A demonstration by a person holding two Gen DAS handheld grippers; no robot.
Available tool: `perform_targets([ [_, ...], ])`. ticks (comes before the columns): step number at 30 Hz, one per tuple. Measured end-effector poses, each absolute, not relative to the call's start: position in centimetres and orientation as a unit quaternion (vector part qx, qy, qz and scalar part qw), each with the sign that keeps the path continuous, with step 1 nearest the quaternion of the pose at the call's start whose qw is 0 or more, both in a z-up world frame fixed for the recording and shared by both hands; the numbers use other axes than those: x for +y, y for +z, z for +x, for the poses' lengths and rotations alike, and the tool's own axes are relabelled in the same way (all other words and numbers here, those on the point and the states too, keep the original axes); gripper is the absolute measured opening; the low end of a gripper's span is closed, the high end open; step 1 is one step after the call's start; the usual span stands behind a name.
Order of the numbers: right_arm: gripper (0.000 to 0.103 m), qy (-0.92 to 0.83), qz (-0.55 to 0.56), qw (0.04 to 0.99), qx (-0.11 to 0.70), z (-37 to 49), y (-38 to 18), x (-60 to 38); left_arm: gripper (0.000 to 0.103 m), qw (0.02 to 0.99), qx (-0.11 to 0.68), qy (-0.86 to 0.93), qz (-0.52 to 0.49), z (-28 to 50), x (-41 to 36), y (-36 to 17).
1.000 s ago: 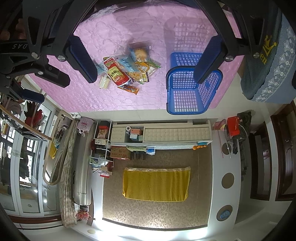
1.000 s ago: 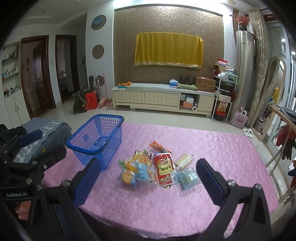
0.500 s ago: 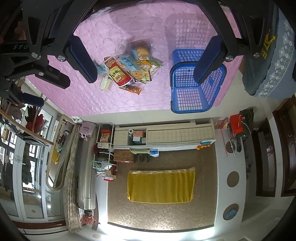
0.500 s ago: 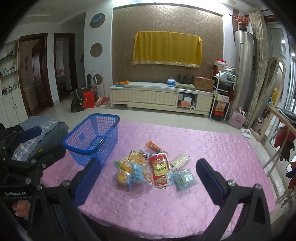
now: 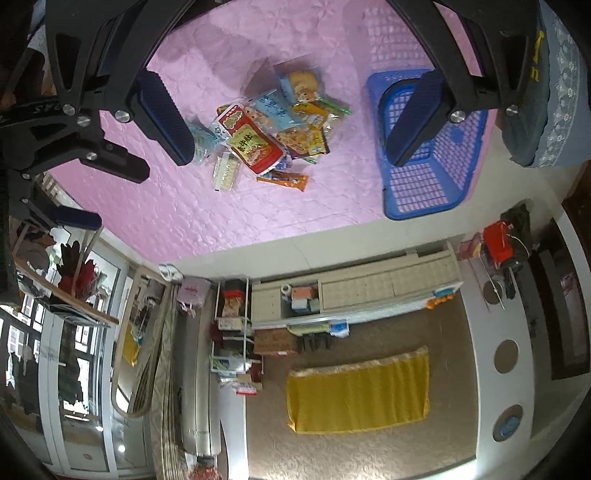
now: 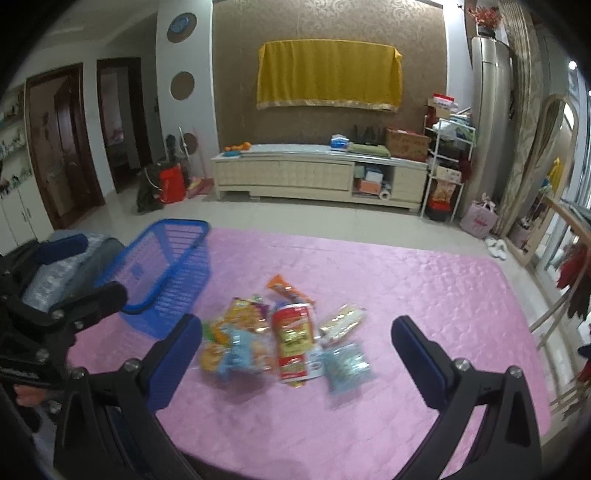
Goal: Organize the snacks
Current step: 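Grasp the blue-white bun pack with the left tool while the right tool grasps the light-blue striped bag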
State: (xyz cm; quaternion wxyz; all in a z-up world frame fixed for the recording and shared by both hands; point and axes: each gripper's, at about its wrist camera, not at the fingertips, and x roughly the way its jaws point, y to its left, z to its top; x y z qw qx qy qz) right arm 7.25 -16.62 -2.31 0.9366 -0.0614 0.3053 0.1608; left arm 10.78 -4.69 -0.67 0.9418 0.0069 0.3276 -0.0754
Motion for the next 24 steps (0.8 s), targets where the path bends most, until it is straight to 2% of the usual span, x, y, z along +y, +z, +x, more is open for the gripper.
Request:
perform_targets([
  [9,0.103,0.17,-0.042,0.915,0.363,13.2,-5.9,-18.7,0.103,0.911,0.404,-0.078,0.002,17.2,-5.5,-5.2],
  [24,0.103,0.125,-0.048,0.881,0.453,17.8,-14.3,-19.9,0.103,0.851,0.522,-0.043,0.03,23.0,-8.3,-15.3],
])
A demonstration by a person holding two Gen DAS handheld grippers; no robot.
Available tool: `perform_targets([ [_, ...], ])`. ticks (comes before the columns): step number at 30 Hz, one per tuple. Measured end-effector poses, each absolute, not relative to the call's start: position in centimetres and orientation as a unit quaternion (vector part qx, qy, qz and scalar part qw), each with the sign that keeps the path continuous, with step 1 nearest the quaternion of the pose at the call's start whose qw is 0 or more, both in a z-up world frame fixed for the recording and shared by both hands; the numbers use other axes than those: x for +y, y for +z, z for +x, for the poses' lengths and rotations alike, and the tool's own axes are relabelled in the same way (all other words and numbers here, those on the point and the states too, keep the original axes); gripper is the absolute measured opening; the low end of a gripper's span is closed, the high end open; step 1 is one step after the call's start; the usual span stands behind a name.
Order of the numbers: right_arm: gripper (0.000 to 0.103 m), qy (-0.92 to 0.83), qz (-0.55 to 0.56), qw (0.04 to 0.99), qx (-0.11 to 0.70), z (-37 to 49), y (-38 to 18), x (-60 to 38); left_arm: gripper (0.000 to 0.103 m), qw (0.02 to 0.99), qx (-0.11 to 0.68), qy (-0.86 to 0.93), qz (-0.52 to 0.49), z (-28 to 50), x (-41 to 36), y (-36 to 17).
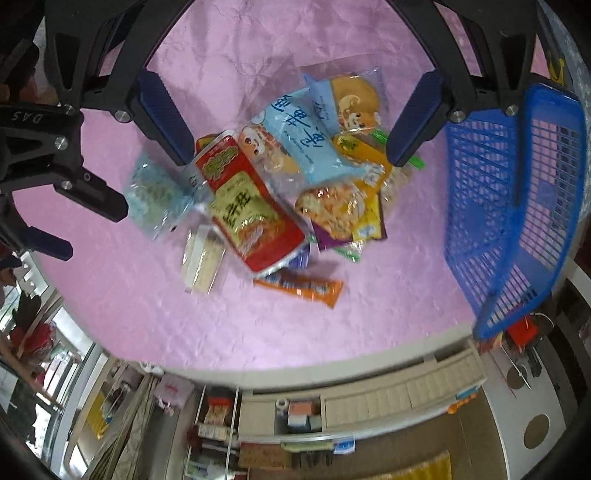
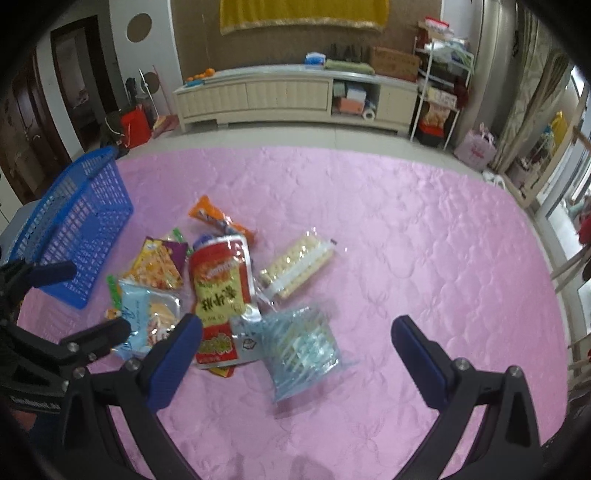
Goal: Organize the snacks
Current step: 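Grasp the blue-white bun pack with the left tool while the right tool grasps the light-blue striped bag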
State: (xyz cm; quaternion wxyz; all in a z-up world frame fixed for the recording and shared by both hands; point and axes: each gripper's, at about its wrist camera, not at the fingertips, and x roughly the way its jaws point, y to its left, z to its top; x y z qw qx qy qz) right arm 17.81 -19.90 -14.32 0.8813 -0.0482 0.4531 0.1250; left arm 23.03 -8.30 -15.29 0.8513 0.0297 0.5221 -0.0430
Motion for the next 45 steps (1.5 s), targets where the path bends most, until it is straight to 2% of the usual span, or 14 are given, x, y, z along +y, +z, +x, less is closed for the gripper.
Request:
perform_targets([
  [10,0.103,0.109,-0.032,0.876,0.469,18.3,-16.6,-21.3,0.102,0.83,0.555,-0.041,0.041,25.4,-9.0,-19.3],
  [13,0.103,0.107,-0.029,0.875,0.471,18.3,-16.9,-21.5,0.094,0.823,0.564,-0.04,0.05,26.1,-9.5,-20.4],
  [15,0.103,0.106,-0.026,0.875,0.472,18.2,-17.0,-21.7,0.082,0.818,0.571,-0.033,0.055,26.5,-9.6,-21.2],
  [17,0.103,0.104,-0.025,0.875,0.472,18.1,-17.1,-22.0,0.076,0.815,0.577,-0.027,0.056,26.6,-9.6,-21.8],
  [22,0.103,0.107,-0.023,0.873,0.475,17.6,-17.4,-22.5,0.069,0.822,0.568,-0.033,0.027,26.3,-9.0,-21.7],
  [23,0.103,0.108,-0.022,0.873,0.475,17.5,-17.3,-22.6,0.06,0.825,0.564,-0.035,0.018,26.1,-8.8,-21.5],
  [24,0.103,0.109,-0.022,0.873,0.474,17.4,-17.2,-22.7,0.042,0.829,0.558,-0.026,0.023,25.8,-8.6,-21.1],
  [27,0.103,0.117,-0.02,0.874,0.471,17.2,-16.8,-22.9,0.027,0.838,0.544,-0.034,0.006,25.3,-7.6,-19.6],
  [35,0.103,0.151,-0.043,0.869,0.468,18.0,-16.7,-22.0,0.019,0.846,0.532,-0.048,-0.002,24.2,-6.2,-18.6],
  [45,0.103,0.186,-0.076,0.838,0.508,20.4,-20.2,-21.0,0.015,0.849,0.523,-0.074,-0.012,23.8,-6.4,-17.9],
])
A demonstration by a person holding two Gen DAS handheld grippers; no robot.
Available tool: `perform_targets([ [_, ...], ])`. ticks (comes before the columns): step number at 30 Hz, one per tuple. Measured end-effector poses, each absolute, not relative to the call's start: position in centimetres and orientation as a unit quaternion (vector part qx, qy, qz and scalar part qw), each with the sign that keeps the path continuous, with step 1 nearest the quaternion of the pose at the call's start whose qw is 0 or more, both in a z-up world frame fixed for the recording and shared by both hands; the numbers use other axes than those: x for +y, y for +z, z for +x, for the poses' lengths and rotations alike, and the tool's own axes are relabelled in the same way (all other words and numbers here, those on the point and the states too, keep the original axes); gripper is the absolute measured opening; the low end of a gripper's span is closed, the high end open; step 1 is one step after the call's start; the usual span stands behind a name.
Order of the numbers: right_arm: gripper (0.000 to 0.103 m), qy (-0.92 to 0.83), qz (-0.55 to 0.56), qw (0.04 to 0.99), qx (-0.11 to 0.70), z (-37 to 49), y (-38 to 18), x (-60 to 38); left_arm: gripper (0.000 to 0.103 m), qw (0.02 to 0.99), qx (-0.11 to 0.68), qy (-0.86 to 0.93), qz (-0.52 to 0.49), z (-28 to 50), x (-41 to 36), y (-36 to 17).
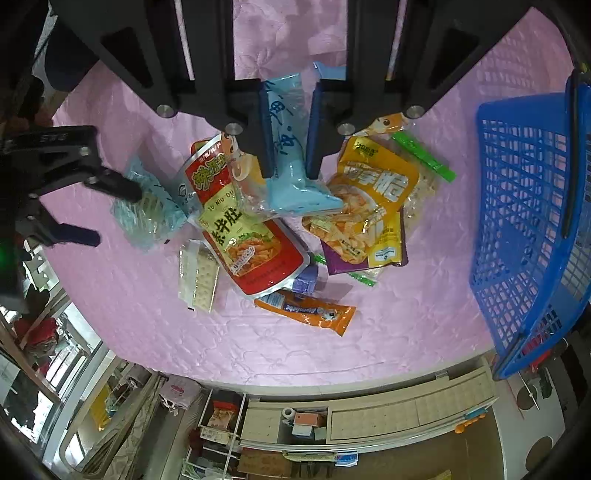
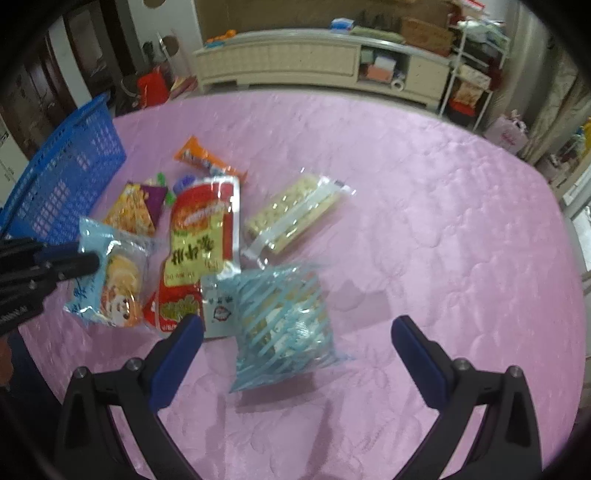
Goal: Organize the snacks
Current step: 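Grasp the blue-white bun pack with the left tool while the right tool grasps the light-blue striped bag, then carry the bun pack with the left tool into the blue basket and release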
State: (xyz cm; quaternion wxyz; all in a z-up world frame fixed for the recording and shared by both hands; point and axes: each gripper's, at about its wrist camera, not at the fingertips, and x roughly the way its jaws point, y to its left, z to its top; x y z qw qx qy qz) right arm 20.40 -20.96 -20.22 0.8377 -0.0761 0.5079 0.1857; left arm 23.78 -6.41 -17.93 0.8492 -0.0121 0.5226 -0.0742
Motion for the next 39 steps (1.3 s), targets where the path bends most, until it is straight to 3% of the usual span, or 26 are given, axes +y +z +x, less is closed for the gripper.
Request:
perform_targets([
  [3,0.101,0.197,-0.066,0.826,0.523,20.7,-21.3,-20.7,0.013,0.848,0.524,-0.075,-0.018,23.9,-6.2,-18.1],
  [4,0.093,0.196,-0.062,0.825,0.527,20.7,-21.6,-20.7,0.013,0.848,0.524,-0.076,-0.02,24.0,-6.2,-18.0],
  [5,0.074,0.193,-0.06,0.824,0.529,20.7,-21.9,-20.6,0.012,0.848,0.524,-0.077,-0.022,23.9,-6.2,-17.9],
  [6,0.064,0.188,-0.058,0.824,0.531,20.7,-22.2,-20.6,0.012,0.849,0.523,-0.078,-0.023,23.7,-6.1,-17.8],
  [7,0.062,0.185,-0.056,0.826,0.529,20.6,-22.1,-20.7,0.012,0.849,0.522,-0.079,-0.026,23.6,-6.1,-17.7],
  [39,0.06,0.234,-0.037,0.874,0.424,10.9,-6.3,-13.0,0.007,0.915,0.398,-0.065,-0.007,13.3,-0.7,-4.6],
])
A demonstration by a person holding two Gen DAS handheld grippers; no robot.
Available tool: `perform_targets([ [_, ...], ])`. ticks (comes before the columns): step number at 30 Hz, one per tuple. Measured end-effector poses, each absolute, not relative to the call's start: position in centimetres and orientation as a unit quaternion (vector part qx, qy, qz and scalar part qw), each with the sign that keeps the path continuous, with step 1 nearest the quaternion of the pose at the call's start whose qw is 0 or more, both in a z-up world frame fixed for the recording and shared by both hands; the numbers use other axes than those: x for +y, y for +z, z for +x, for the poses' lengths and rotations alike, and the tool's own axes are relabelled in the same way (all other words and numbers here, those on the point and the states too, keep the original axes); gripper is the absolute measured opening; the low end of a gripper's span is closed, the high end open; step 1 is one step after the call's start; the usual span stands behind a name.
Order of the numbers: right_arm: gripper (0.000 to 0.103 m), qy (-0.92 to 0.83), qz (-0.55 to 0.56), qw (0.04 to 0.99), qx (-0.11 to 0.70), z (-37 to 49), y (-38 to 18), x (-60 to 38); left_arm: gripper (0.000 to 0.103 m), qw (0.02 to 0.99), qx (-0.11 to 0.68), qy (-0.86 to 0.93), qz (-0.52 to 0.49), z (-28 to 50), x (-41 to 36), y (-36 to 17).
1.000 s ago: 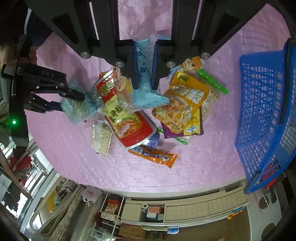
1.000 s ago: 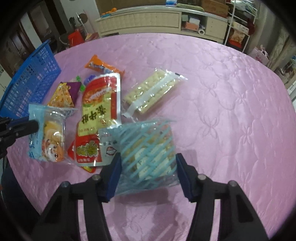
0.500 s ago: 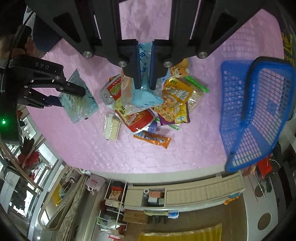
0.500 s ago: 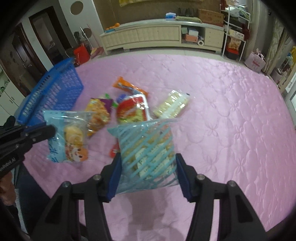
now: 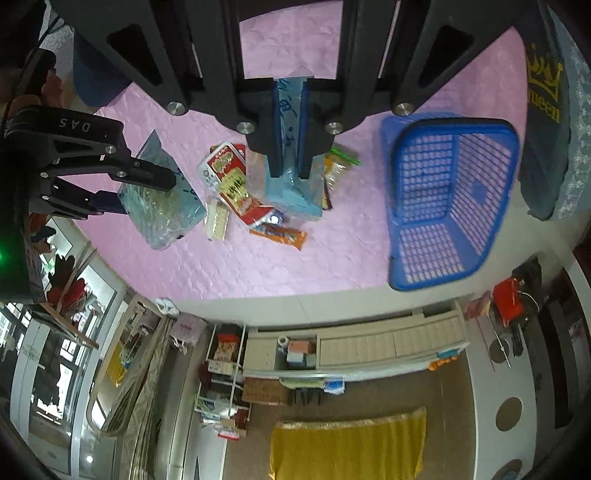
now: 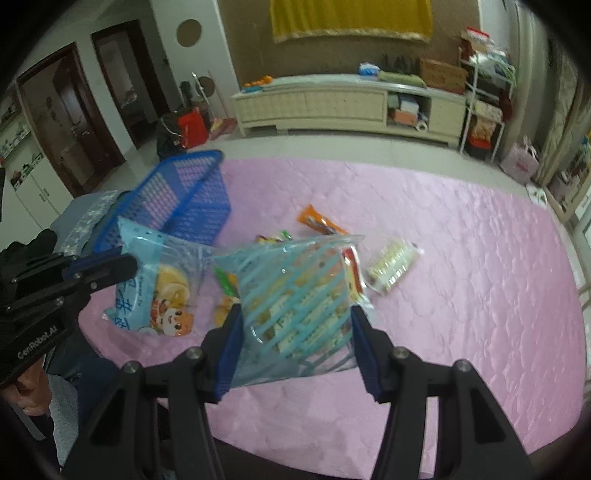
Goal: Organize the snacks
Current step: 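Carry the bun pack with the left tool into the blue basket and release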
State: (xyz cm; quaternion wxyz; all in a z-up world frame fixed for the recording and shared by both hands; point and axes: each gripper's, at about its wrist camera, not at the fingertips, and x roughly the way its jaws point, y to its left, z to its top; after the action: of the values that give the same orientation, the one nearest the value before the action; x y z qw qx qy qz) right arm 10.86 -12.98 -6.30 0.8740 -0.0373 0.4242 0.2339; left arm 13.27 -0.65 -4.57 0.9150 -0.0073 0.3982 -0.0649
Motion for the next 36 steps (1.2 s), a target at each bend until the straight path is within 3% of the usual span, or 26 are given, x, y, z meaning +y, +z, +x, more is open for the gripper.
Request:
perform_targets([
  [22,0.06,0.308,-0.091,0.866,0.384,14.0,-1.1,-0.8,0.007,0.935,0.353,0.007,0.003,14.4,11.9,1.6],
  [36,0.06,0.326,-0.084,0.847,0.411,19.2,-2.7,5.7,0.007,0.933,0.359,0.03,-0.023,19.1,18.0,0.4],
])
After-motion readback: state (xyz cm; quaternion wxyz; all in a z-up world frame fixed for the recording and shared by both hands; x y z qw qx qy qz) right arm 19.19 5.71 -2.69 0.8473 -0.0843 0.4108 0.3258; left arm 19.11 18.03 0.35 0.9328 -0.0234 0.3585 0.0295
